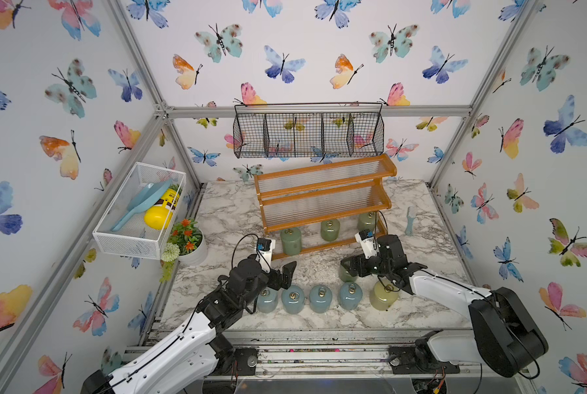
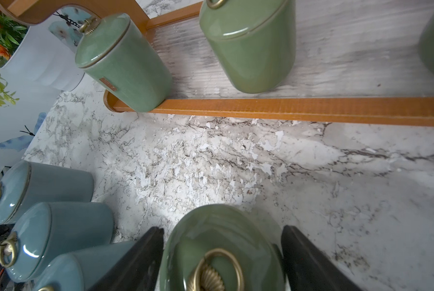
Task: Remove the tea canisters from the shelf
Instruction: Place the tea canister at the center of the board.
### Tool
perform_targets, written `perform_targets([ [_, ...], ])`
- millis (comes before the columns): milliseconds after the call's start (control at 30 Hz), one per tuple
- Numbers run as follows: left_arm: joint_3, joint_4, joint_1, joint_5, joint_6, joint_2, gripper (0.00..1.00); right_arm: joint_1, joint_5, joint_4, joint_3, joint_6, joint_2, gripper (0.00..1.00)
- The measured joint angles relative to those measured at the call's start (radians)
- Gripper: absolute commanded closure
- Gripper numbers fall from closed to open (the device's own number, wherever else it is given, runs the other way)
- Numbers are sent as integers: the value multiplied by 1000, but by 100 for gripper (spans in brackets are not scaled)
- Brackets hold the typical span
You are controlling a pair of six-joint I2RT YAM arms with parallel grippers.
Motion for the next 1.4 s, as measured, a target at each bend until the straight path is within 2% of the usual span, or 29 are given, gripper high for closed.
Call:
perform_targets([
  [500, -9, 28, 0, 4, -18, 50, 2, 22, -18, 43, 0, 20, 39, 22],
  [767, -9, 40, 0, 2, -39, 102, 2, 26, 0, 16, 13, 19, 36, 17],
  [1033, 21, 28, 0, -48, -76, 227, 2, 26, 37, -16, 70, 19, -15, 13],
  [1400, 214, -3, 0, -113, -107, 455, 2, 26, 82, -55, 96, 13, -91, 10],
])
